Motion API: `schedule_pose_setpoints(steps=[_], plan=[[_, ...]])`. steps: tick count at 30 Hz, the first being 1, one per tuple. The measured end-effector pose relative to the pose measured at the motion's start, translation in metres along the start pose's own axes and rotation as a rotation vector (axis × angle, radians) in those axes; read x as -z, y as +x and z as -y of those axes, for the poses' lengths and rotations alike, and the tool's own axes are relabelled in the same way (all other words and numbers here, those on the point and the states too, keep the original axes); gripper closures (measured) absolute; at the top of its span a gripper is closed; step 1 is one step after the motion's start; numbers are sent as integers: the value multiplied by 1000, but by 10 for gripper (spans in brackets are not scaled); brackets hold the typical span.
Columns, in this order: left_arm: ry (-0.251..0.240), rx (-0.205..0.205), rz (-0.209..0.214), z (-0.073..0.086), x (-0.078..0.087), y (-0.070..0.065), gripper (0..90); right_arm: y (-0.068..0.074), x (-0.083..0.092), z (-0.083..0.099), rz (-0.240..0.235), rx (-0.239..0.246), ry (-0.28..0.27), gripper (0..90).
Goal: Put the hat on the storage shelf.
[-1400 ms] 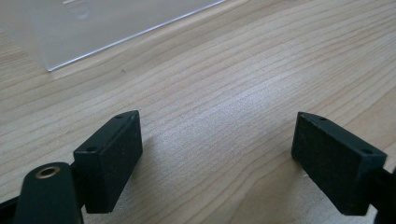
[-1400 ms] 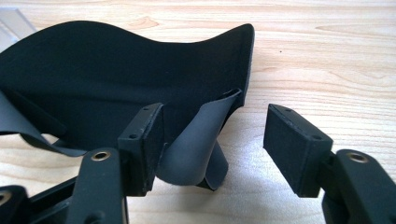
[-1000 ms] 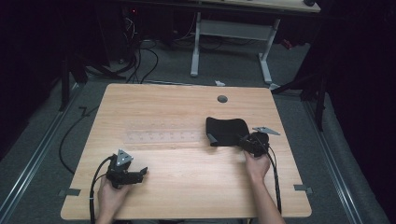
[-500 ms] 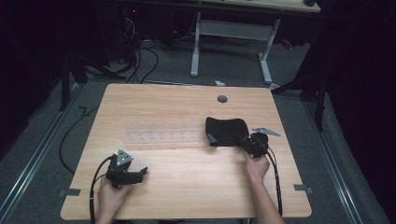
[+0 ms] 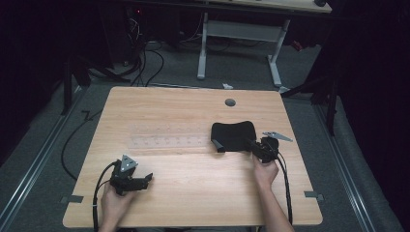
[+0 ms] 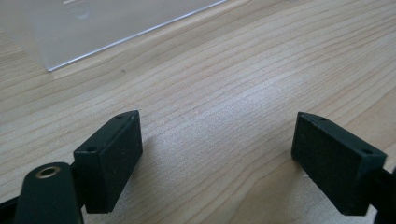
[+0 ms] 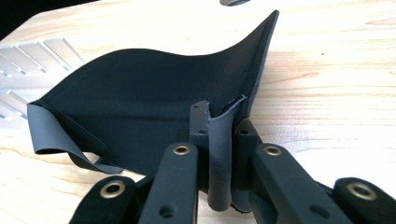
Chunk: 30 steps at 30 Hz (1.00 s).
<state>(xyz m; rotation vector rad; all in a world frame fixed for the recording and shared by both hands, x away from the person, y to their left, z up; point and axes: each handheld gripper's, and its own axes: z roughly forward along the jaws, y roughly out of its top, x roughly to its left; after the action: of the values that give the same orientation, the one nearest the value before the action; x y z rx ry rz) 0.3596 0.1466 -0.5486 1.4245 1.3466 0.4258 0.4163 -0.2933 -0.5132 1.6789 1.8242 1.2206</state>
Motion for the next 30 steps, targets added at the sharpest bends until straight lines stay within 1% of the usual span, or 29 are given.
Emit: schedule_pose_setpoints(steps=[2,3,5,11,15,18,20,23,27,29,30], plan=[[-1,0,0,0,0,0,168,-1,1,-2,0,-7,-8,843],[0,0,0,0,0,0,168,0,2,-3,3,4,-13,844],[0,0,0,0,0,0,168,2,5,-4,6,8,-20,846],[-3,2,-2,0,0,0,173,1,11,-6,11,16,-9,847],[-3,3,-2,0,0,0,177,2,19,-8,4,37,-21,848],[-4,3,-2,0,0,0,177,3,24,-9,-9,26,-26,848],[-5,9,-2,0,0,0,179,3,26,-8,-7,32,-28,848],[-7,11,-2,0,0,0,179,5,31,-6,-17,26,-33,848],[-7,11,-2,0,0,0,179,7,39,-5,-25,39,-41,848],[-7,11,-3,0,1,0,180,7,44,-5,-29,32,-41,848],[-8,12,-4,0,1,0,183,8,46,-5,-28,40,-43,848]])
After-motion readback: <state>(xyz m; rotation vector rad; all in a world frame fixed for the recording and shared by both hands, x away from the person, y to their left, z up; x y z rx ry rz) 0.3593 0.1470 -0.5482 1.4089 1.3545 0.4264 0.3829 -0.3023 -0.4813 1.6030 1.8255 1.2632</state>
